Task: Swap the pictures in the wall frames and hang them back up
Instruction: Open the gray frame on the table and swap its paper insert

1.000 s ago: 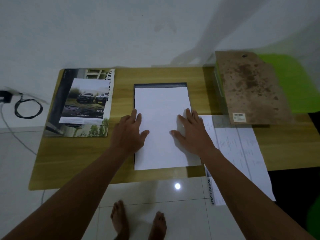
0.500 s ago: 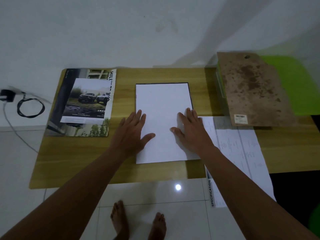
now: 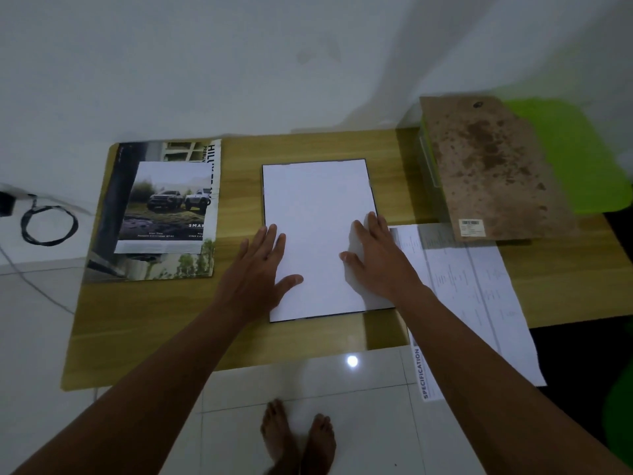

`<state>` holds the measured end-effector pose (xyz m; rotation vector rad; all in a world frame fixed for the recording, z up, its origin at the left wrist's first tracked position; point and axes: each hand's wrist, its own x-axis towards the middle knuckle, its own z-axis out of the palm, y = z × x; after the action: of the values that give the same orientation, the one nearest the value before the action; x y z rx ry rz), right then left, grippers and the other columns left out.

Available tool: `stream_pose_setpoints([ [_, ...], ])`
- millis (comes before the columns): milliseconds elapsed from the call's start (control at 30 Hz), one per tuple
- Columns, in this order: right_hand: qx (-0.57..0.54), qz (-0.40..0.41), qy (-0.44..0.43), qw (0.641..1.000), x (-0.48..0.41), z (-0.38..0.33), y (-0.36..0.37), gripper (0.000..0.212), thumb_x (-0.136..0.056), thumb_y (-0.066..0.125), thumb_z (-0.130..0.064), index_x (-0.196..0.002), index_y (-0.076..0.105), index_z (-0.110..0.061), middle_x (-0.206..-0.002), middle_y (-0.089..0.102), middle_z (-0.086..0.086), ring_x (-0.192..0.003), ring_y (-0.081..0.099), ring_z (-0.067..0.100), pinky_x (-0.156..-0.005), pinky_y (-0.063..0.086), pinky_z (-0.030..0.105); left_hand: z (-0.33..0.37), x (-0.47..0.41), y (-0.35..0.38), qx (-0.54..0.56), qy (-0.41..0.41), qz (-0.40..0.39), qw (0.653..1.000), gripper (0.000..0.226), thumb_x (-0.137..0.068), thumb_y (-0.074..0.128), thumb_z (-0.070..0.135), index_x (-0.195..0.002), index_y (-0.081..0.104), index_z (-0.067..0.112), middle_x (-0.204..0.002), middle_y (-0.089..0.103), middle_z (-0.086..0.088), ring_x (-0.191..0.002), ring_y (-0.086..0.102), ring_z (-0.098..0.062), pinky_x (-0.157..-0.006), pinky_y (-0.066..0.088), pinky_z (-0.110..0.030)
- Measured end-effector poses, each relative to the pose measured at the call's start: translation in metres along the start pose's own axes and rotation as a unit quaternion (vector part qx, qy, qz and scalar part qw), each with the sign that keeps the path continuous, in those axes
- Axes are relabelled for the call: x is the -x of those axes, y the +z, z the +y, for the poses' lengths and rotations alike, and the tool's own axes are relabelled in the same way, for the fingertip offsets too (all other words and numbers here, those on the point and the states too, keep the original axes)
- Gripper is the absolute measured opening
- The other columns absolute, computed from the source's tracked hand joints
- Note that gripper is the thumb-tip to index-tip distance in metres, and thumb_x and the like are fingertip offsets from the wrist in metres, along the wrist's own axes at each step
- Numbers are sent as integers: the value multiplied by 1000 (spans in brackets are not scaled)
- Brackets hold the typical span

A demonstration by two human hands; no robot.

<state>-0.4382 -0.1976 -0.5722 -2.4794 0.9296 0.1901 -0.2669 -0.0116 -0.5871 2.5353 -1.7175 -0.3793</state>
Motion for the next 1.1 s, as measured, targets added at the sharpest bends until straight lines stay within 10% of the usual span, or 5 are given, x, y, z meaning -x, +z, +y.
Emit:
stream_pose_setpoints([
  [667,-1,14,28,1000,11,-13,2,72,-98,47,-52,-156,22,-17,-166,1,8,-153,-4,26,-123,12,46,-15,4,-5,30,20,-2,999,98,-83,21,78,-153,18,10,-161,3,-17,-150,3,-29,-117,11,-52],
  [1100,-55,115,3,992,24,28,-121,56,-101,49,-32,-151,34,-11,-151,42,11,-138,38,28,-107,37,38,101,-55,-77,211,-54,109,970,57,-98,41,52,-143,46,16,-142,52,-7,-132,47,-24,-109,36,-40],
])
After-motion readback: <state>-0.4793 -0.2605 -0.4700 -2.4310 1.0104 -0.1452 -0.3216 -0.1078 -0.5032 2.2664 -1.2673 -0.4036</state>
